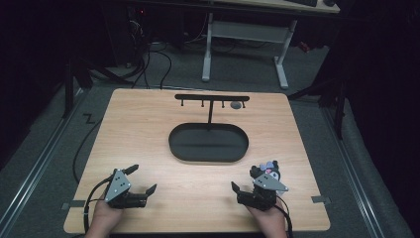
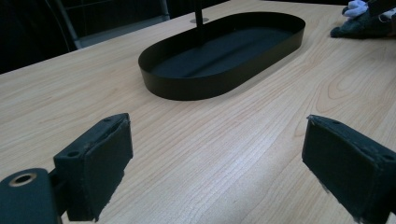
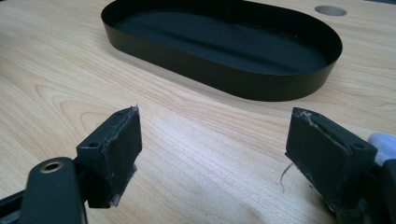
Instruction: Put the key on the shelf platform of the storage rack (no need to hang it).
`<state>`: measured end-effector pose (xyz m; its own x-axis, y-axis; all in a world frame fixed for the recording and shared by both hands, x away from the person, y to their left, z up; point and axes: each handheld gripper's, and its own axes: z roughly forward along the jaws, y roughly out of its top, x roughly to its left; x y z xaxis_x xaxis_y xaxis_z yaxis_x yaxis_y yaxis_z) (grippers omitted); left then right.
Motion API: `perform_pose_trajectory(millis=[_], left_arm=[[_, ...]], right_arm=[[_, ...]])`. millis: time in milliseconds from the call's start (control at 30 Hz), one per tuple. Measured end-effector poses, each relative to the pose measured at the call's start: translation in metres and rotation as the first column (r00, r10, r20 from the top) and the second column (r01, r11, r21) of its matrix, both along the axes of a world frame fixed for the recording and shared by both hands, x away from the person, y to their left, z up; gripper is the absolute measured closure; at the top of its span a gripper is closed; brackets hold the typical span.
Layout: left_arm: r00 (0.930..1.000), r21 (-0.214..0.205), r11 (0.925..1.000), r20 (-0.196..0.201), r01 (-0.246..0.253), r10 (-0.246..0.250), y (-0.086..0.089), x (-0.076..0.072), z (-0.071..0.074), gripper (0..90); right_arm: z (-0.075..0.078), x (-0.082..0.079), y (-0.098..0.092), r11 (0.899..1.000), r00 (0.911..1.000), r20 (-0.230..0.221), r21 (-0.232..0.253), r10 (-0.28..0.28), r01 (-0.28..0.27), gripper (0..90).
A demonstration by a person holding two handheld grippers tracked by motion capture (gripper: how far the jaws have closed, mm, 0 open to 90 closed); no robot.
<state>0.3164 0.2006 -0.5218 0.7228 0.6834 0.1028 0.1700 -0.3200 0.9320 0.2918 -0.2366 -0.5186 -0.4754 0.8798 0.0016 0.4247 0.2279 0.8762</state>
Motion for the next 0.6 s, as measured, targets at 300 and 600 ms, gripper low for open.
perform_pose_trajectory(millis=[300, 600], left_arm=[[0.9999, 0.011, 0.9999, -0.011, 0.002, -0.002, -0.0001, -0.0001, -0.0023, 14.4], [0.9999, -0.009, 0.9999, -0.011, -0.012, 0.012, 0.0045, -0.0009, -0.0014, 14.3]], right_arm=[[0.0004, -0.0001, 0.003, 1.0, 0.9998, 0.002, -0.001, 0.019, -0.019, 18.5], [0.0005, 0.0002, 0.0073, 0.999, 0.9993, -0.004, -0.014, 0.038, -0.038, 18.5]])
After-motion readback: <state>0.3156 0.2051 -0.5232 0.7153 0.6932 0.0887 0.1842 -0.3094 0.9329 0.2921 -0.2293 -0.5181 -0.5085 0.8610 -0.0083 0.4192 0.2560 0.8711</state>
